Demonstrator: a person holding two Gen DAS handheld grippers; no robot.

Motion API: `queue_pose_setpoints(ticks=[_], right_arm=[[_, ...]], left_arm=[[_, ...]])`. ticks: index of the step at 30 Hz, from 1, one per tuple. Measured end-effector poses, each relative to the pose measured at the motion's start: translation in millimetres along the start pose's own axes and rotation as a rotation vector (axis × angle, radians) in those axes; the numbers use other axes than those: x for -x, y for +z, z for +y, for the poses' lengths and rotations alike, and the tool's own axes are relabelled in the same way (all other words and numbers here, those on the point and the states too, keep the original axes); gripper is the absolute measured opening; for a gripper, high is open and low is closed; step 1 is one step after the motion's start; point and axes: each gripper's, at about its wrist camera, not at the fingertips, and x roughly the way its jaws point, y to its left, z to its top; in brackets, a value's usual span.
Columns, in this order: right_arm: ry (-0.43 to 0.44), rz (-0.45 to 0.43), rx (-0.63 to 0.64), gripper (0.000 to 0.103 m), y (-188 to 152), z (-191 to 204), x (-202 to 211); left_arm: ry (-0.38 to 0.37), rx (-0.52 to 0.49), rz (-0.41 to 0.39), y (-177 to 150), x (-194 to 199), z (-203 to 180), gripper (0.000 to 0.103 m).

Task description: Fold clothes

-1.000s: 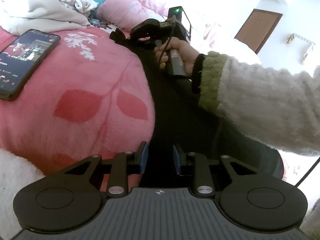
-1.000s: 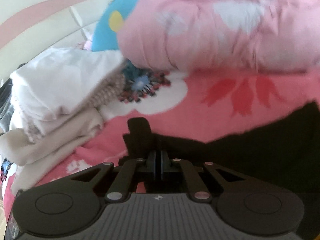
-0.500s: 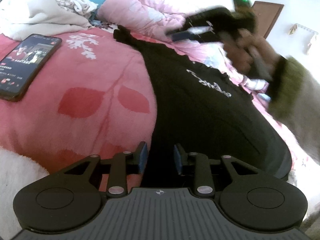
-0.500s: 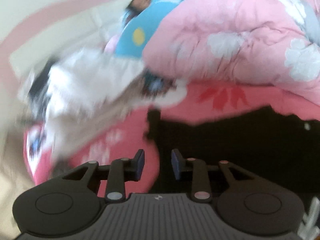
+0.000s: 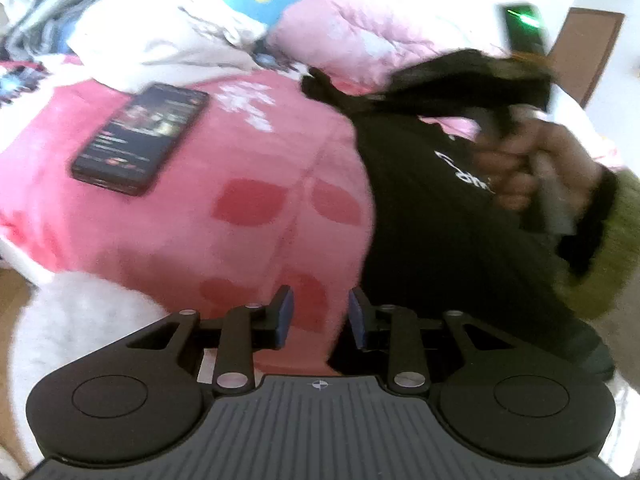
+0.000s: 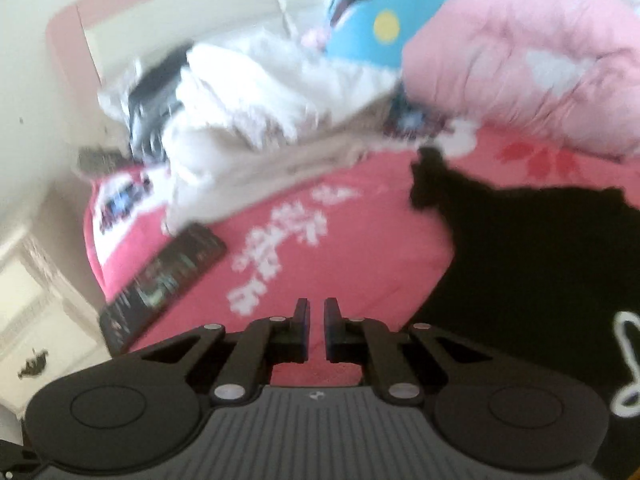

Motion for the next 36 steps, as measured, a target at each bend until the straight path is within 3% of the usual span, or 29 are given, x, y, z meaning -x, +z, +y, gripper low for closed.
queue_pose_setpoints(ticks=[4,9,12,14,18,21,23,26,31,34,36], right_arm=[[-0.030,-0.066,-0.102,0.008,-29,-21,54],[-0.192,0.011,-0.150,0.006,-120,-51,96],[-0.186,-0.108,-0.332,0.003,-172,-89,150],[-0.315,-0.153,-0.424,0.003,-195,-112,190],[-0.483,-0.281,-0.624,0.004,-241,-146,262],[-0.693,-0.362,-0.733,0.006,-263,-150,299],[-0.685,-0.435,-0.750,0.008,-267,-141,311],[-0.493,-0.484,-0.535,0.008,-235,-91,290],[-0.256,-0.350,-0.107,0.009,-193,0,196],[-0.191,-0.260,0.042,0.009,-199,34,145],[-0.207,-0.264,0.089,0.010,-215,46,138]], left_arm=[[0.022,0.017,-0.002,1,3,3,0.031],[0.018,-0.024,-0.004,3,-5,-7,0.031],[0.017,-0.074,0.004,0,-10,-14,0.031],[0.019,-0.093,0.016,-2,-15,-16,0.031],[0.032,-0.103,0.025,0,-21,-16,0.031],[0.051,-0.117,0.013,4,-20,-17,0.031],[0.070,-0.121,0.013,6,-21,-16,0.031],[0.090,-0.092,0.029,10,-25,-17,0.031],[0.085,-0.063,0.042,11,-30,-26,0.031],[0.049,-0.088,0.024,11,-30,-37,0.031],[0.013,-0.133,0.014,13,-33,-47,0.031]])
